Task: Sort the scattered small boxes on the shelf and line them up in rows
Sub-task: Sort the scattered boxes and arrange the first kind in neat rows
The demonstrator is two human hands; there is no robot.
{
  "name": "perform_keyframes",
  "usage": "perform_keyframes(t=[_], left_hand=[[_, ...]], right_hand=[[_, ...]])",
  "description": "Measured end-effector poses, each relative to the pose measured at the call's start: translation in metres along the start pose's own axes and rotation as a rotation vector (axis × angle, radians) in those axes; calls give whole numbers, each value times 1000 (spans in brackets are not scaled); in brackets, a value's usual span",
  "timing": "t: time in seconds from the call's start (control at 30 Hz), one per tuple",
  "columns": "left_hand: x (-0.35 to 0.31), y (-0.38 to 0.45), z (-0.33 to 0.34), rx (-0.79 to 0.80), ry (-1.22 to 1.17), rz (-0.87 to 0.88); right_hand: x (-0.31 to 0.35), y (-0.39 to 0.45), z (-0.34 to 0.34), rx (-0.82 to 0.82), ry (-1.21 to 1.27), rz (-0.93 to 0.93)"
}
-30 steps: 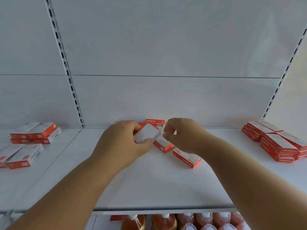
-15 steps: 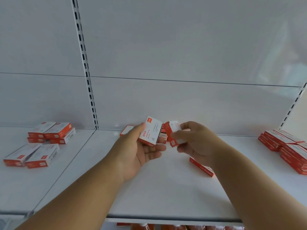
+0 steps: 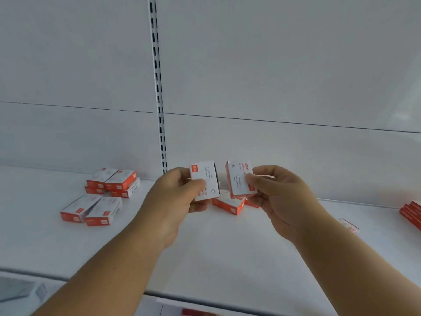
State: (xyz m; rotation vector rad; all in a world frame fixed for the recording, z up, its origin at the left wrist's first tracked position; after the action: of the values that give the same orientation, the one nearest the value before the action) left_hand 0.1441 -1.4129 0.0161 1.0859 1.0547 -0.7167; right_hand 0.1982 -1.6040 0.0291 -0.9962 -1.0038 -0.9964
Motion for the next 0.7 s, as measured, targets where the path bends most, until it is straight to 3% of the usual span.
perform_keyframes(t=[0.23, 0.4, 0.57, 0.7], left_hand=[[-16, 21, -149, 81, 346, 56], [-4, 46, -248, 126, 414, -27], [9, 65, -278, 287, 733, -75], [11, 76, -276, 329, 1043, 79]], right_hand=[[-33, 7, 125, 45, -203, 3], [-69, 20, 227, -110, -497, 9], [-82, 23, 268, -337, -982, -120], [-78, 23, 274, -469, -1264, -168]])
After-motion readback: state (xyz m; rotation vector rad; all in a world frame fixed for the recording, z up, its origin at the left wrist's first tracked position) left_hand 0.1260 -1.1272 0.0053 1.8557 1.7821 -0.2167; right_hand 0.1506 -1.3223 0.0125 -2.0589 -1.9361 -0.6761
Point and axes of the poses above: each hand's wrist, its own y-axis towards the middle knuckle, its own z-axis out of the palm, x = y × z, the point moved 1 cm from there along y, towards the middle knuckle, and after that the axes turned 14 degrees about z, right-handed, at the moved point
